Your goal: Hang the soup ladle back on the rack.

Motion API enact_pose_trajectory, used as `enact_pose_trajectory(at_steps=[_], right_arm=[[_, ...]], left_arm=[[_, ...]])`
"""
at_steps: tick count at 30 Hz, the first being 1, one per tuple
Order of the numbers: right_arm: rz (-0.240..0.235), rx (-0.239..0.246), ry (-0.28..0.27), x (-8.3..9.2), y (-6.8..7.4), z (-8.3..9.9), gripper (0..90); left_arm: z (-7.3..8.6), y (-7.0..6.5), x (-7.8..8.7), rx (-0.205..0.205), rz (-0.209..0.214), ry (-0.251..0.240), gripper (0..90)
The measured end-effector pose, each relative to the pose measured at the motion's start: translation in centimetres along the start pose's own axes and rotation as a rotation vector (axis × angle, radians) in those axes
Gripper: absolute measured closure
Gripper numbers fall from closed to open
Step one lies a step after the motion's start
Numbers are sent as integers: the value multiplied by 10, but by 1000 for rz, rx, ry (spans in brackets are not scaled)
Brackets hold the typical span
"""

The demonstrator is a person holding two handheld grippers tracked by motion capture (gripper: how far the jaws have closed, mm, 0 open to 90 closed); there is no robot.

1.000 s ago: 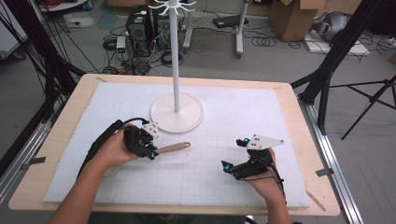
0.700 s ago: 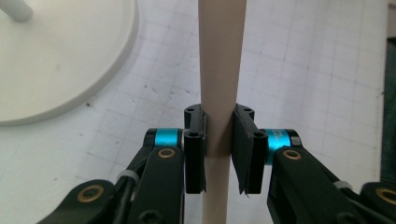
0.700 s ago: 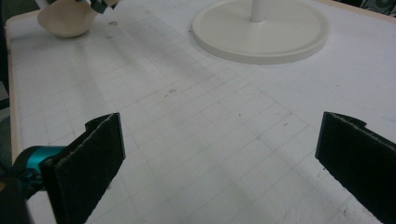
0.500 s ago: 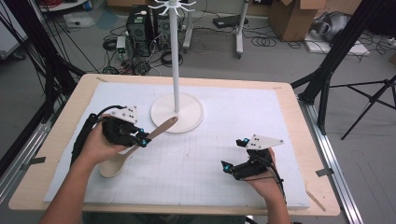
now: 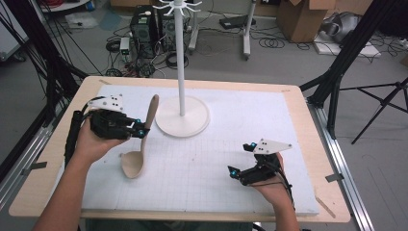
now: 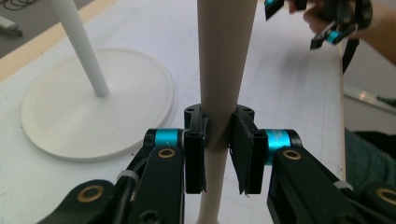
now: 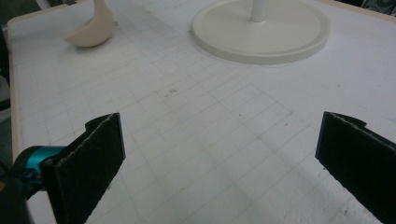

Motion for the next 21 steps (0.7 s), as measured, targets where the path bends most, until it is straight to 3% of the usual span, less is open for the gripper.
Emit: enact_pose_trajectory(at_steps=[7, 21], right_arm=[[-2, -7, 0, 1, 0, 0, 2], [-4, -13, 2, 0, 0, 1, 2]], left_arm=[[-15, 8, 12, 35, -22, -95, 755], [-49, 18, 26, 22, -93, -94, 755]])
Point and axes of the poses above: each handheld gripper's, and its own axes: x roughly backward along the jaws, z roughly out of its underside, y roughly to its left, the point moved 8 cm from there along -x, roughly forward along the jaws, and after that the axes turned 5 degrees about -y, right-handed, at the moved point
